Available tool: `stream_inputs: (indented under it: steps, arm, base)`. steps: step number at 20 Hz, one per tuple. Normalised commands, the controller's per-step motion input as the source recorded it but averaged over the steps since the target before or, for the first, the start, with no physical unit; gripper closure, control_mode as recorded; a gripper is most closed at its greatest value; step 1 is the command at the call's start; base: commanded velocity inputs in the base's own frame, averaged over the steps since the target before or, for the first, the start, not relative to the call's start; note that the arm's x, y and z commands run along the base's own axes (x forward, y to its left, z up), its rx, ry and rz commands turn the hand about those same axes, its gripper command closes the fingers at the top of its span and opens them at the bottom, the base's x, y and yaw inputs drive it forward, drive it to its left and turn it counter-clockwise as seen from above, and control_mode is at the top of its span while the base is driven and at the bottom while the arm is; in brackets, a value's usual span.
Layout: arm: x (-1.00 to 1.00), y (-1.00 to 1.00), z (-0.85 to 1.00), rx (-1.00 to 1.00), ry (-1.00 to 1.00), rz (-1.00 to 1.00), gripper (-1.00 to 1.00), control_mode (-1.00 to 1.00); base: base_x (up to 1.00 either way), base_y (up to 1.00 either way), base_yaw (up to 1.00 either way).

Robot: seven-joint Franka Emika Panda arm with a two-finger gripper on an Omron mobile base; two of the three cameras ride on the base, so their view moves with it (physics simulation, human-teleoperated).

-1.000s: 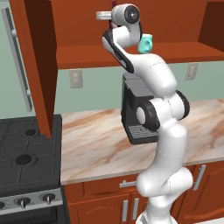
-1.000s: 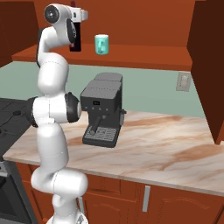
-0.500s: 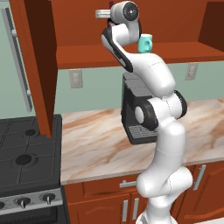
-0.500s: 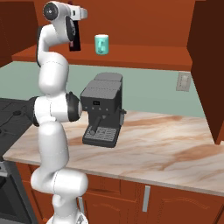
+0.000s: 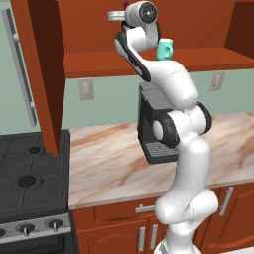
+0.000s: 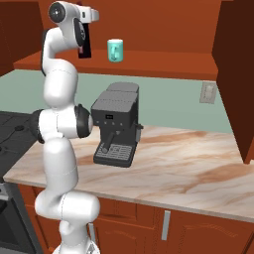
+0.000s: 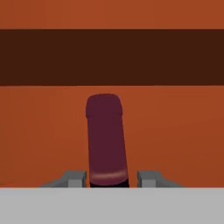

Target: Open the cabinet directly in front. Then move the wine and the mug to the dining counter with the candle on it.

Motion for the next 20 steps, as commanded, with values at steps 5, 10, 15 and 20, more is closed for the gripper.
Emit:
stream_inputs:
  steps: [5, 10, 15, 20]
  arm:
    - [0.00, 0.00, -0.26, 0.00, 0.00, 0.00, 1.00, -1.00]
    - [-0.08, 0.00, -0.38, 0.00, -0.01, 0.00, 1.00, -1.00]
    - [-0.32, 0.00, -0.39, 0.00, -0.02, 0.00, 1.00, -1.00]
    - [-0.59, 0.00, -0.33, 0.00, 0.00, 0.00, 1.00, -1.00]
  base:
    - [0.00, 0.00, 0.00]
    - [0.00, 0.00, 0.00]
    - [0.00, 0.00, 0.00]
    - [0.00, 0.00, 0.00]
